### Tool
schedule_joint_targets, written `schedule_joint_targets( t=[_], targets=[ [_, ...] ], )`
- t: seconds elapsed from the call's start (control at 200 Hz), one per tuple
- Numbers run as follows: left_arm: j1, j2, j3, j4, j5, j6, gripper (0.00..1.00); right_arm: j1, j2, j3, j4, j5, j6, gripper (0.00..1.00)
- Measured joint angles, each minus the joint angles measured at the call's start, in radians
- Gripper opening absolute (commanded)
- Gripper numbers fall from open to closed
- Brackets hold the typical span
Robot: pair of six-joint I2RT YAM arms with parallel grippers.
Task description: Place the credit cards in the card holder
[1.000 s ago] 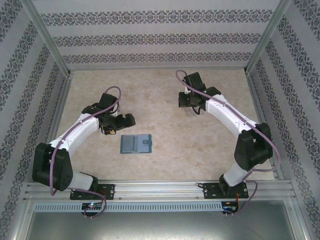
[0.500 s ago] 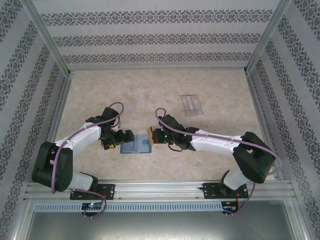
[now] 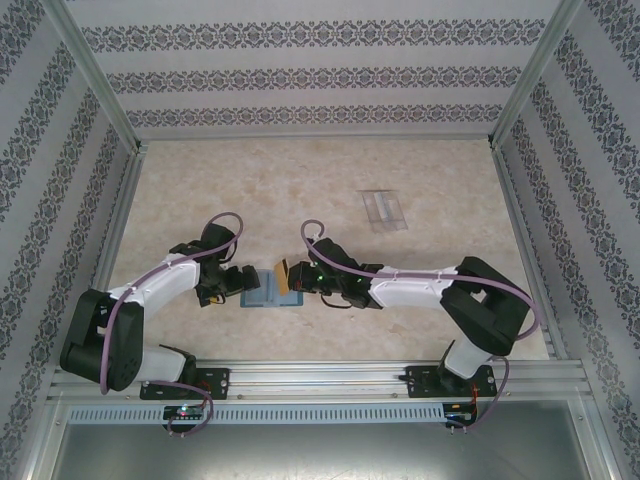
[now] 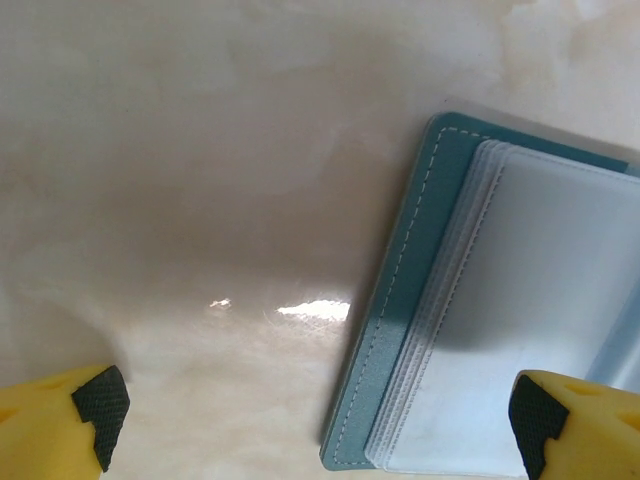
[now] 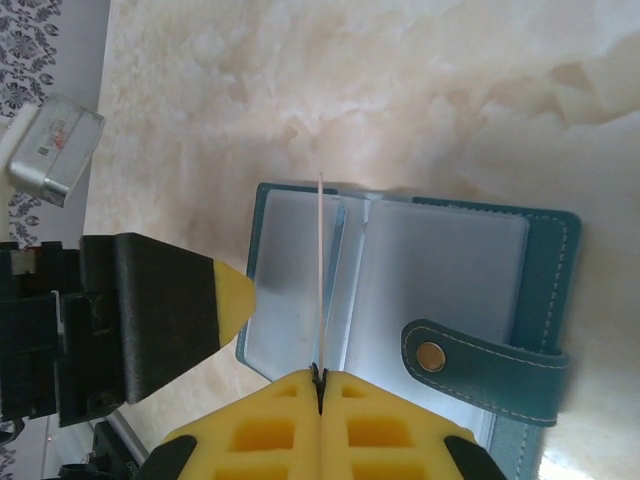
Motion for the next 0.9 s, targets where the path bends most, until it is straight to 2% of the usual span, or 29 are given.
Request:
schedule_joint_targets(
  t=[0.3,0.4,0.744,0.899],
  targets=[
    [0.0,0.027,0.0,0.006,-0.001,0.0,1.0,0.002,0.116,0.007,0.088,-0.079,0.067,0.0],
    [0.0,0.027,0.0,0.006,0.002,0.0,0.97,0.001,0.123,0.008,0.107,-0.09,0.085,0.0],
    [0.006,0.027,-0.003,0.044,0.063,0.0,0.65,0.001,0.172,0.026,0.16,-0.12,0.127,0.0],
    [0.006,0.027,-0.006,0.051,0.085,0.0,0.59,0.001,0.194,0.026,0.192,-0.121,0.14,0.0]
  ],
)
